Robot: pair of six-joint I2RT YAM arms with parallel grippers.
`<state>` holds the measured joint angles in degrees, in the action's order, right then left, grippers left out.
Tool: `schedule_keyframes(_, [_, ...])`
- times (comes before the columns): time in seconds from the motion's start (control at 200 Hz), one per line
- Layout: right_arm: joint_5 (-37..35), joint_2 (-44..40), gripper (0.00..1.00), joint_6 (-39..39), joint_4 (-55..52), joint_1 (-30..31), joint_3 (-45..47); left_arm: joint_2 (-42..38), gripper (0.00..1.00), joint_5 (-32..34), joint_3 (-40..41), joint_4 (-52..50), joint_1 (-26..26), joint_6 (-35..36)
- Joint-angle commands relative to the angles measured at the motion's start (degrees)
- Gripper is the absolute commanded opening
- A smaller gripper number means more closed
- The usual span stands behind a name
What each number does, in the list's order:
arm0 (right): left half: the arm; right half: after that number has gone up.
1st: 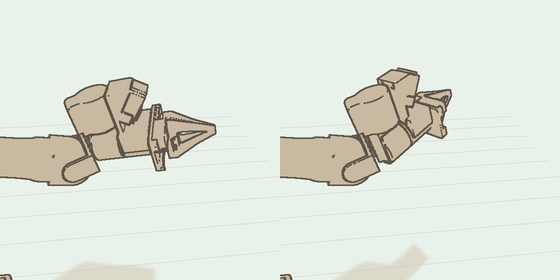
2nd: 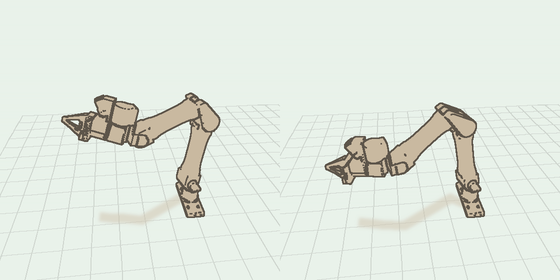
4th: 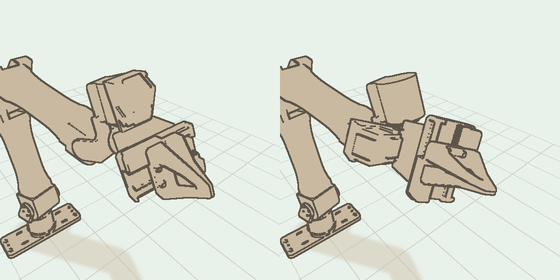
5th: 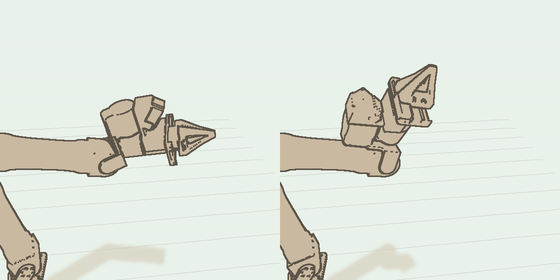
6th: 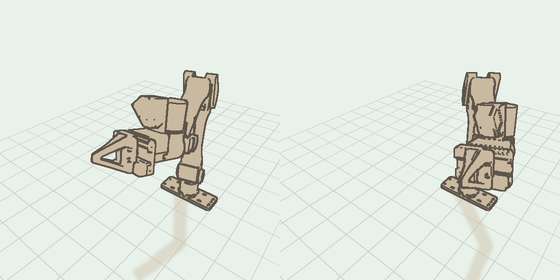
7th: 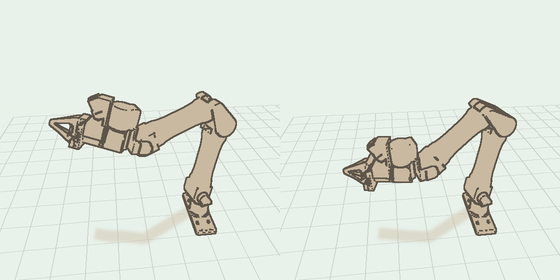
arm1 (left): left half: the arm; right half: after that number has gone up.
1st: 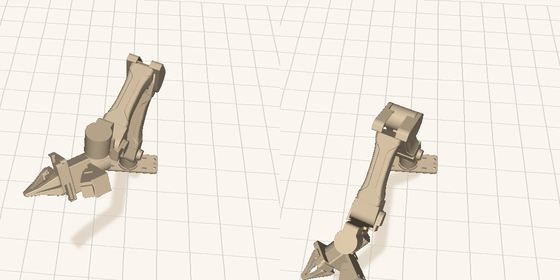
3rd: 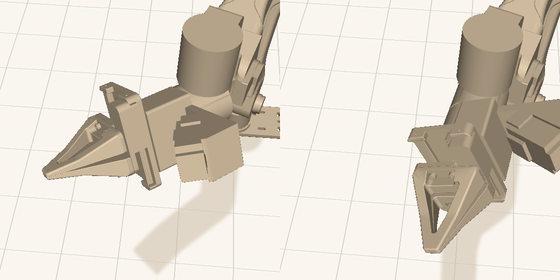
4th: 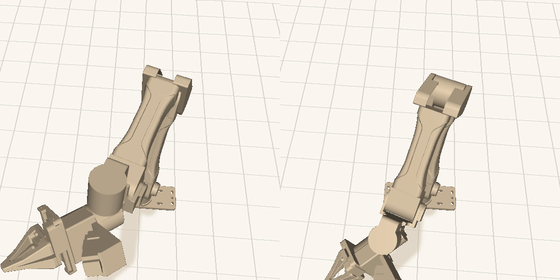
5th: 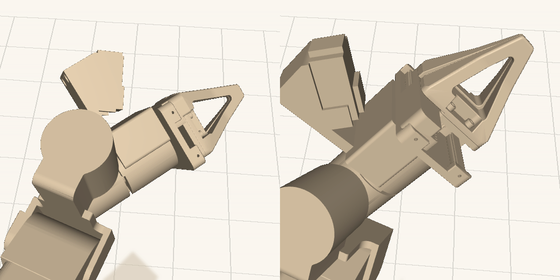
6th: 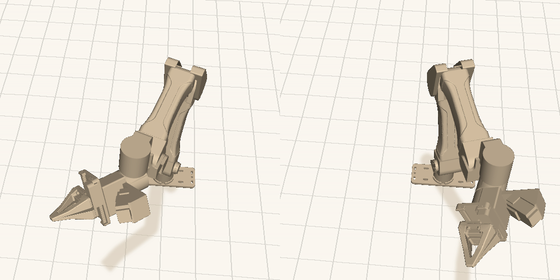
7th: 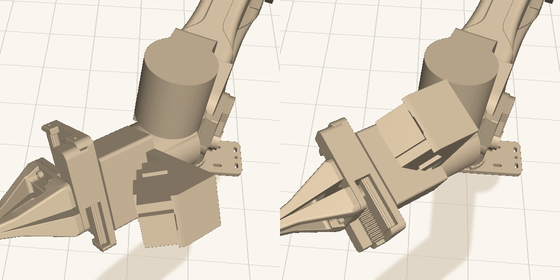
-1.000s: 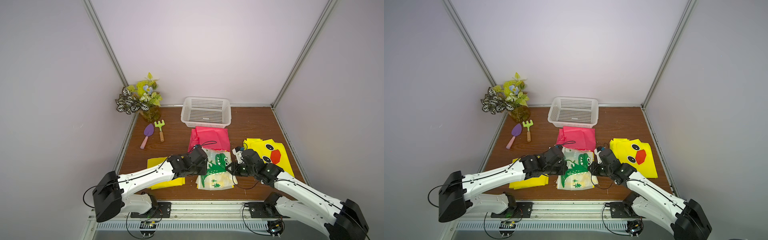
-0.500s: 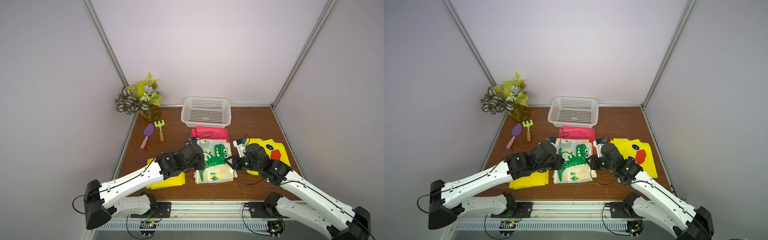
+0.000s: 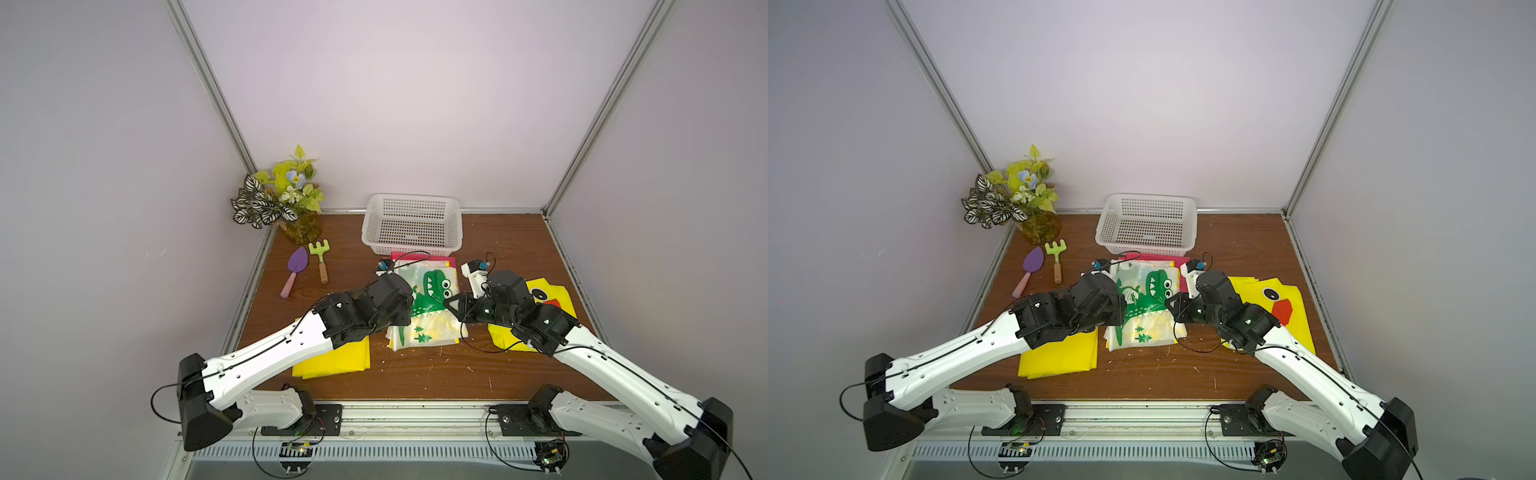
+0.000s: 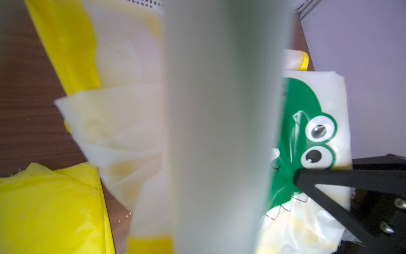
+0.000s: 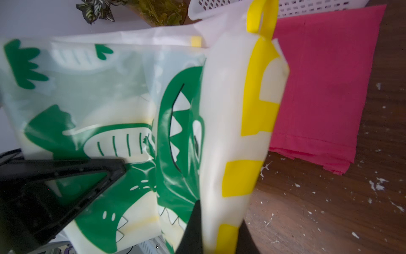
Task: Put the folded raincoat in the basket
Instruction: Pick up the raincoat from the center of the board, then place the raincoat in the basket.
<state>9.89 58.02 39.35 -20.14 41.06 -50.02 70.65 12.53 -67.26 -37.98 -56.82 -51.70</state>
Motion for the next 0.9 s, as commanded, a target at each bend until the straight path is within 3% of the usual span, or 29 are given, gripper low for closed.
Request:
schedule_keyframes(0.0, [6.43,1.42,0.00,-1.44,5.55,-0.54,-2.87,2.28,0.00,-0.29,-3.82,5.19,2.47,2.52])
schedule_keyframes(0.495, [16.63,10.34,0.00,-2.69,7.33,-9.24,-11.01,7.66,0.00,1.57,-11.64,5.90,7.27,9.12])
schedule_keyframes(0.896, [20.83,12.80,0.00,-3.67,9.74,-13.02,-11.50,17.20,0.00,-2.23,-21.39,5.88,10.20,14.17])
